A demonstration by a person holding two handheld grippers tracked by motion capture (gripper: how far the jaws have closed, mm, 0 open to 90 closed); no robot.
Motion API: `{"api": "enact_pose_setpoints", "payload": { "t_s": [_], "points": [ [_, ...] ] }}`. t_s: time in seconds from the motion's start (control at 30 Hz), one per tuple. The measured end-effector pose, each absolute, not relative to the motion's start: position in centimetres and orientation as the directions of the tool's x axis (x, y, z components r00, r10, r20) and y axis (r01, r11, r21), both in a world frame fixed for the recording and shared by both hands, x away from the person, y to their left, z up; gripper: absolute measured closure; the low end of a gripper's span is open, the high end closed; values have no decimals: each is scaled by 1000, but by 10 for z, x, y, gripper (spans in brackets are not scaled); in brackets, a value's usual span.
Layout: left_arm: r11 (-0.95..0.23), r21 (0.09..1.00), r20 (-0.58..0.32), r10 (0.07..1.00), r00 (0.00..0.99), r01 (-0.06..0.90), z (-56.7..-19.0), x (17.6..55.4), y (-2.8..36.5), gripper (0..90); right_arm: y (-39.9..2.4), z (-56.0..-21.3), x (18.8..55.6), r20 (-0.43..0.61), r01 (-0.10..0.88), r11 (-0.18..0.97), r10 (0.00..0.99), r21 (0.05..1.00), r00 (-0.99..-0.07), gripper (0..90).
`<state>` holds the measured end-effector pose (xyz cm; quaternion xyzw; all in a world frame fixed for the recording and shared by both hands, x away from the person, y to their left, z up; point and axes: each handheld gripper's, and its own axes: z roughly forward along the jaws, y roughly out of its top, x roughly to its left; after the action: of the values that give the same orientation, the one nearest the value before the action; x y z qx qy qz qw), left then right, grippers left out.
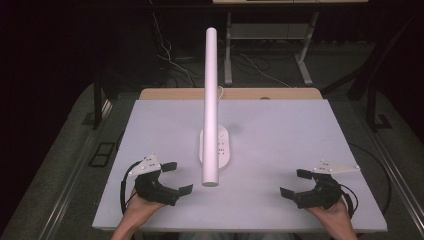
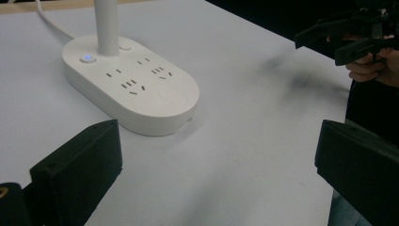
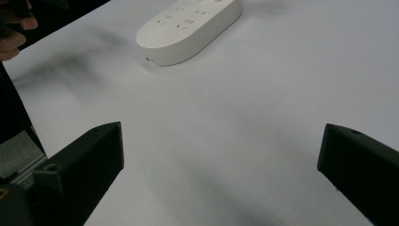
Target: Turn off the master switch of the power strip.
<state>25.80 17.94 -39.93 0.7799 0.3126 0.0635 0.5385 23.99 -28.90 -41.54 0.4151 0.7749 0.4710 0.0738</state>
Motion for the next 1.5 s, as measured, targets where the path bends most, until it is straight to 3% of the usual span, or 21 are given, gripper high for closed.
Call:
{"api": "enact_pose_setpoints", "payload": {
  "t_s": [1.5],
  "points": [
    [-282,851,-231,555,799,443,-362,314,175,4,-293,-416,240,272,580,207,728,788,-629,2]
  ]
}}
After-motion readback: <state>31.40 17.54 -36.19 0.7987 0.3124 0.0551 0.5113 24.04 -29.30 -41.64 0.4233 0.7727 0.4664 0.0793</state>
